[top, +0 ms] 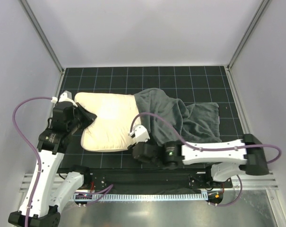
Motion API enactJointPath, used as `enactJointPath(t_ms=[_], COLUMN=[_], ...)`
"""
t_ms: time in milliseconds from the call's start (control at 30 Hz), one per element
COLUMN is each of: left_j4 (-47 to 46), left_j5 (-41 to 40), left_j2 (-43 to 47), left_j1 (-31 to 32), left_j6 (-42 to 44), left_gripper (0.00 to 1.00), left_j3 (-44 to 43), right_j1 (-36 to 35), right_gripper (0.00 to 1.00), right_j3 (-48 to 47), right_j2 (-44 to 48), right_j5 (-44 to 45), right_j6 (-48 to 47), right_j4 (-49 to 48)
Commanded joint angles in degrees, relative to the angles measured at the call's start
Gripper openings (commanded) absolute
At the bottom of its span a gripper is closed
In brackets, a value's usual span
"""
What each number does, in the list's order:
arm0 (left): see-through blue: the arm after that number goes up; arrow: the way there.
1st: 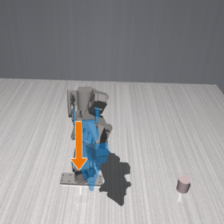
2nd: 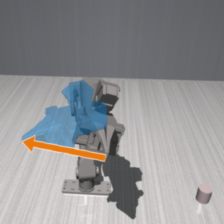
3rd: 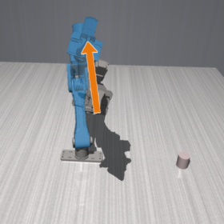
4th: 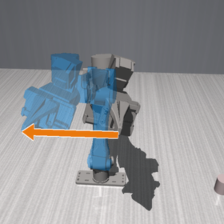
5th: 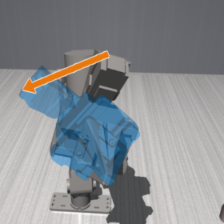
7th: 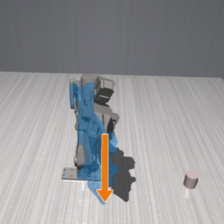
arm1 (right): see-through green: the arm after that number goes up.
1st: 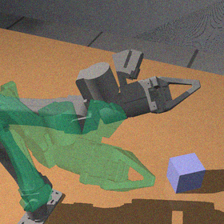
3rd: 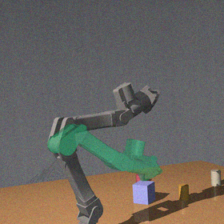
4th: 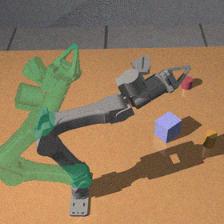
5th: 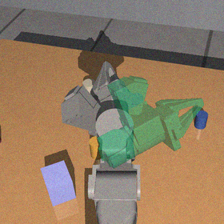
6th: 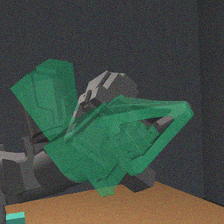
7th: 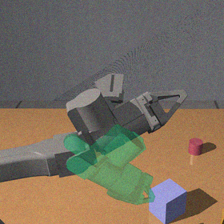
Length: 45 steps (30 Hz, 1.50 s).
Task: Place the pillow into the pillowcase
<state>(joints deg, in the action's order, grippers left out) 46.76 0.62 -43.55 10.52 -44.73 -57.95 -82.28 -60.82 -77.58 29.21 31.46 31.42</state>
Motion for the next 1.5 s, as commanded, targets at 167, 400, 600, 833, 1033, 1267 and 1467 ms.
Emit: enactJointPath(t_ms=[167, 400, 600, 833, 1033, 1267, 1467], left_j4=[-2.3, -1.0, -0.9, -1.0, -1.1, 0.7, 0.9], left_j5=[0.8, 0.3, 0.3, 0.5, 0.9, 3.8, 10.5], left_j2=[-0.9, -1.4, -2.1, -2.5, -3.5, -6.8, -8.7], left_j1=[-0.1, -0.1, 0.0, -0.1, -0.1, 0.0, 0.0], left_j6=[0.8, 1.9, 2.2, 2.4, 2.1, 1.8, 0.2], left_gripper=[0.0, 0.0, 0.0, 0.0, 0.0, 0.0, 0.0], left_j3=[-4.8, -5.6, -5.5, -5.5, -7.0, -14.4, -17.5], right_j1=[-2.6, -3.0, -2.7, -2.0, -6.3, -11.0, -10.1], right_gripper=[0.72, 0.75, 0.56, 0.04, 0.04, 0.04, 0.04], right_j3=[-22.3, -37.3, -28.8, -22.9, -20.9, -37.5, -54.5], right_j2=[-31.6, -52.0, -47.9, -41.1, -28.5, -24.7, -26.4], right_j5=[30.3, 32.8, 31.8, 32.0, 22.0, 13.0, 6.2], right_j6=[28.0, 46.6, 46.8, 43.8, 14.9, -4.9, -15.7], right_j4=[33.8, 55.9, 48.5, 43.5, 18.4, 11.7, 10.8])
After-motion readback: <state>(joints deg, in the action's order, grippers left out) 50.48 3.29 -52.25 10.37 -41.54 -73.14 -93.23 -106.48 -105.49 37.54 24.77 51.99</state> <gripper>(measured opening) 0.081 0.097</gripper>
